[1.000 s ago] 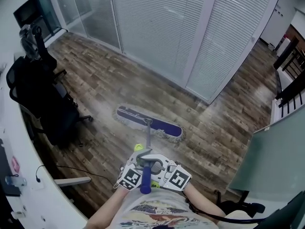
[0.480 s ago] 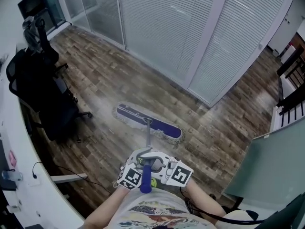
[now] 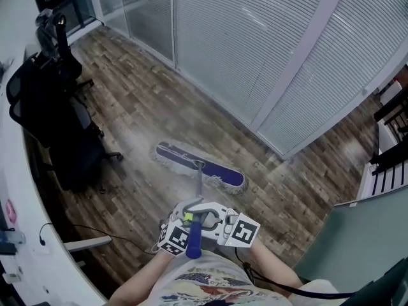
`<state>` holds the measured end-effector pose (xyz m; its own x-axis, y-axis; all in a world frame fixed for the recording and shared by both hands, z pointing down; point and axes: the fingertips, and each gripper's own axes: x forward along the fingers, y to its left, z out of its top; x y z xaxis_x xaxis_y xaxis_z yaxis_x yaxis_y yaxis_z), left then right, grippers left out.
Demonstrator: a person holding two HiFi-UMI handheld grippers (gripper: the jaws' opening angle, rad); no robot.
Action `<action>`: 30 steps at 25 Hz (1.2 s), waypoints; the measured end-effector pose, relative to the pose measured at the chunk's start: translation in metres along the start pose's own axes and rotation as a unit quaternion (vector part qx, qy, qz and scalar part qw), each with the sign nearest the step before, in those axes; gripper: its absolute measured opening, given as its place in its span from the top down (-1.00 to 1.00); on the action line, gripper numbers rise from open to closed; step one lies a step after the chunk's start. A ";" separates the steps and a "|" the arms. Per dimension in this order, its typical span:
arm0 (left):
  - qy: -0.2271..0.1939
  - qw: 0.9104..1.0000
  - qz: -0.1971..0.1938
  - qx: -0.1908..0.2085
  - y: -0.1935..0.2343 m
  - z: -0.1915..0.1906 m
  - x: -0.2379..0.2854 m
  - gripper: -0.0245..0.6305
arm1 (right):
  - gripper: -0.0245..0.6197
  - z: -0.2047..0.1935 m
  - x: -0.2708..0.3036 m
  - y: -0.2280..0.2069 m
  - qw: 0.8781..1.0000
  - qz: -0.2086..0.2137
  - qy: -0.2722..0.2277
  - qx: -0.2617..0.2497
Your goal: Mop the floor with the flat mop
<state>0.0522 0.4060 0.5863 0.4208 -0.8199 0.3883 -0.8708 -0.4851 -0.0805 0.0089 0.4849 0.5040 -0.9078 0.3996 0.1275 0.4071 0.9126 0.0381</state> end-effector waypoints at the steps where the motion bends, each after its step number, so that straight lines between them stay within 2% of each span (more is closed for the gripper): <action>1: -0.001 1.000 0.003 -0.006 0.014 0.003 0.004 0.61 | 0.43 0.003 0.004 -0.014 1.000 0.004 -0.002 0.001; 6: 0.001 0.999 0.026 -0.024 0.083 0.016 0.021 0.62 | 0.43 0.014 0.027 -0.078 0.999 0.033 -0.009 -0.001; 10: 0.002 0.998 0.047 -0.037 0.123 0.013 0.030 0.62 | 0.43 0.008 0.043 -0.111 0.999 0.053 -0.004 -0.007; 20: -0.003 0.998 0.052 -0.033 0.171 0.019 0.070 0.62 | 0.42 -0.001 0.044 -0.172 0.998 0.065 -0.002 -0.007; 30: -0.005 0.995 0.091 -0.043 0.207 0.041 0.146 0.62 | 0.42 -0.017 -0.002 -0.242 0.994 0.110 0.004 -0.009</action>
<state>-0.0555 0.1732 0.5885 0.2556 -0.8951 0.3653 -0.9512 -0.3004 -0.0704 -0.0861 0.2619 0.5113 -0.7960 0.5884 0.1419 0.5971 0.8018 0.0253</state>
